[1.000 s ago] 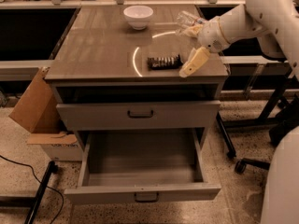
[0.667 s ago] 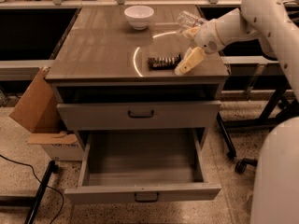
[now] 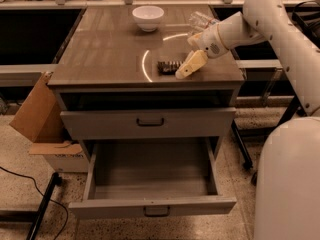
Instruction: Place rxbar chocolate into middle drawer
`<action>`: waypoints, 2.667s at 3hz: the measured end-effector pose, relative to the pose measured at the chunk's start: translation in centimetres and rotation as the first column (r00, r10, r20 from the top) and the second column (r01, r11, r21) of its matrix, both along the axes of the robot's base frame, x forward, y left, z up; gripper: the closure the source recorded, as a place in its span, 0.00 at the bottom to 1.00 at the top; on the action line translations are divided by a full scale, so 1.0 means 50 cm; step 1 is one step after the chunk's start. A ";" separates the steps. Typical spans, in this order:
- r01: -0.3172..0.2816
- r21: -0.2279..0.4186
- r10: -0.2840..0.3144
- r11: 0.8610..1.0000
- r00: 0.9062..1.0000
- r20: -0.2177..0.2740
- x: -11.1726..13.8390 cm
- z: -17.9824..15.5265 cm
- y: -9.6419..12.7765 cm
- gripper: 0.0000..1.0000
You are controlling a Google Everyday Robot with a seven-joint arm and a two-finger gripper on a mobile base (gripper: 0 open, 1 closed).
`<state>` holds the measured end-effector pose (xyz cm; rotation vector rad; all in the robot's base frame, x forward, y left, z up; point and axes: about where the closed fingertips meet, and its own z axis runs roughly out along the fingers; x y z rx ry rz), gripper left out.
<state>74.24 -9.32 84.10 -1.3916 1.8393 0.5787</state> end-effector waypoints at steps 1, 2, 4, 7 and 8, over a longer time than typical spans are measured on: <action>0.006 -0.013 -0.006 1.000 0.999 -0.033 -0.002 -0.018 0.025 0.14; 0.014 -0.023 -0.016 1.000 0.998 -0.067 -0.007 -0.045 0.038 0.38; 0.017 -0.020 -0.018 1.000 0.997 -0.072 -0.008 -0.036 0.039 0.85; -0.004 -0.008 0.004 1.000 0.999 0.033 -0.070 0.071 0.047 1.00; -0.020 -0.004 0.020 1.000 0.994 0.111 -0.116 0.141 0.056 1.00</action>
Offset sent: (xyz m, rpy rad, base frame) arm -0.0077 0.0211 -0.0329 -0.0345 0.0987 -0.0359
